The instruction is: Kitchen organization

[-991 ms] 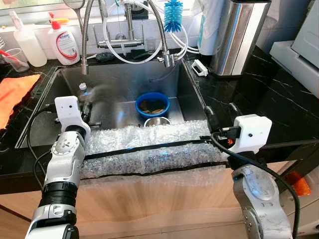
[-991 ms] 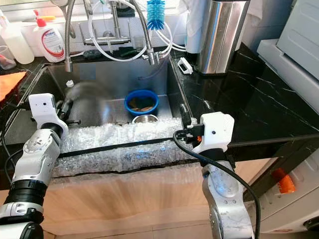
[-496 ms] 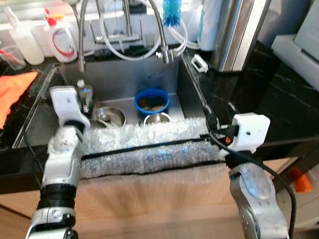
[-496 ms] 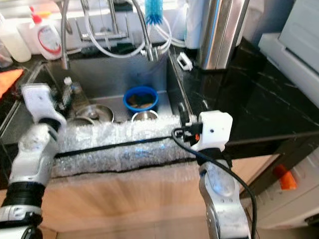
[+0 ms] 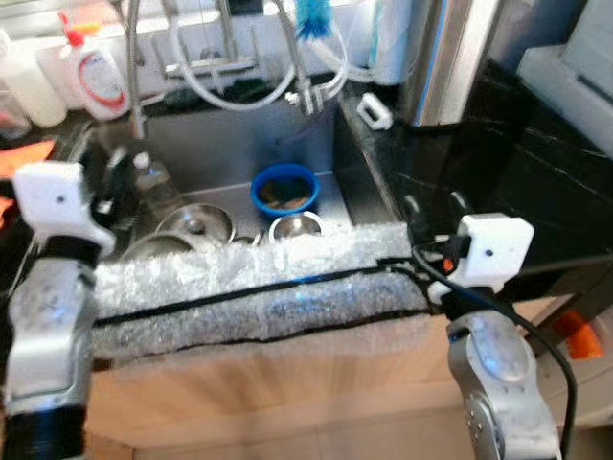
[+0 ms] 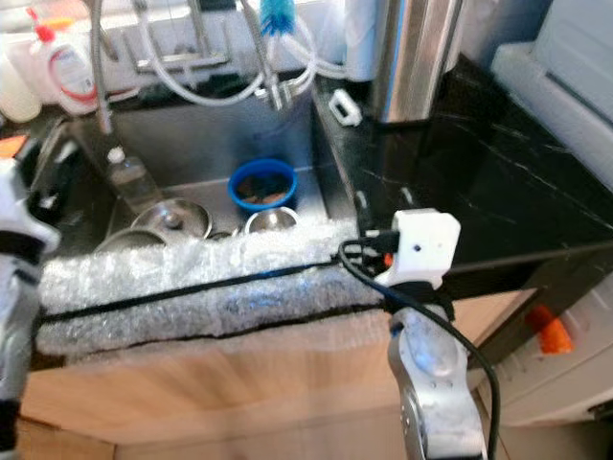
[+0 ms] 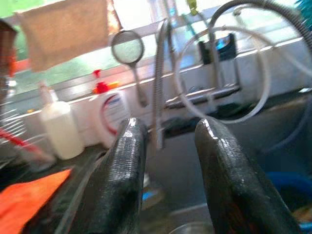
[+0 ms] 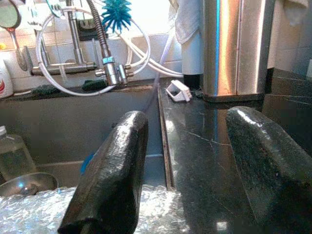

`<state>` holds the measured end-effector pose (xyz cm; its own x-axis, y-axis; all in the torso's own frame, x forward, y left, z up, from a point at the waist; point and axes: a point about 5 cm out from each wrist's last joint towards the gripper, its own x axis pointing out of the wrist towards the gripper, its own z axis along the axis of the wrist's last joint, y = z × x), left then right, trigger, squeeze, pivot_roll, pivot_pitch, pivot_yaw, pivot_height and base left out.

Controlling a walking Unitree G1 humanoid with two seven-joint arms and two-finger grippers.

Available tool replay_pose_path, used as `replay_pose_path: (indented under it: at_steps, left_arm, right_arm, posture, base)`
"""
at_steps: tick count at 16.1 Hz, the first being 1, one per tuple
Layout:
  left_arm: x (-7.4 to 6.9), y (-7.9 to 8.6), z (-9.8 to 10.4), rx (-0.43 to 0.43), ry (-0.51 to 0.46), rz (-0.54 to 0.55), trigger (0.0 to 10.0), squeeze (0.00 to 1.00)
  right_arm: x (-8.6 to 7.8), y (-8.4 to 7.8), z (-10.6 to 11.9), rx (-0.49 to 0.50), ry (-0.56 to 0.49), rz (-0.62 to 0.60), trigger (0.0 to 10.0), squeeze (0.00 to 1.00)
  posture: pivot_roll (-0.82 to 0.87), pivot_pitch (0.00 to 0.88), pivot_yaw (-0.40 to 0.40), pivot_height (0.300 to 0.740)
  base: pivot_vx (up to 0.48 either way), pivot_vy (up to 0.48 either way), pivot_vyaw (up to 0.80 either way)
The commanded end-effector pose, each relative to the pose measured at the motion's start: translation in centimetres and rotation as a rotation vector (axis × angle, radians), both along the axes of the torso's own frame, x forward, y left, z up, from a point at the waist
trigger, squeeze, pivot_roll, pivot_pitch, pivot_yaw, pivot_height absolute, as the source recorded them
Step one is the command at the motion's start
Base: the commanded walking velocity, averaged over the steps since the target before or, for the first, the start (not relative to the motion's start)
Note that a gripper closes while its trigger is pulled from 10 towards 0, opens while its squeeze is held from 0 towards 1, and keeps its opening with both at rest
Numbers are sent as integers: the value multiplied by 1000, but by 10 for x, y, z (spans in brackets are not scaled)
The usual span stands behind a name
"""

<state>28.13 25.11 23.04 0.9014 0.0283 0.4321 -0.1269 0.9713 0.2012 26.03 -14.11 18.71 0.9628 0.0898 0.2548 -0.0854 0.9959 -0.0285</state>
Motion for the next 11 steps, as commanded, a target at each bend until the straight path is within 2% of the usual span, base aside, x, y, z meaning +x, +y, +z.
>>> replay_pose_path:
  at_steps: [1,2,7,9,11]
  left_arm:
    - [-9,6,3,40,3,29,10000,0]
    - [-18,8,-1,57,23,41,10000,0]
    - [-42,11,-16,90,100,67,10000,0]
    - [-49,10,-20,88,116,71,10000,0]
    - [-49,8,-21,95,127,63,10000,0]
  right_arm:
    - [-2,-1,7,-1,-37,-4,10000,0]
    - [-2,-3,8,-6,-40,-14,10000,0]
    - [-4,-15,8,-16,-50,-58,10000,0]
    - [-3,-19,8,-21,-52,-72,10000,0]
    - [-2,-19,8,-26,-52,-71,10000,0]
  posture:
    - [-57,137,87,740]
    - [-57,135,86,740]
    - [-54,125,77,740]
    - [-52,123,73,740]
    - [-50,126,71,740]
  base:
    - [0,0,0]
    - [0,0,0]
    - [0,0,0]
    - [0,0,0]
    - [0,0,0]
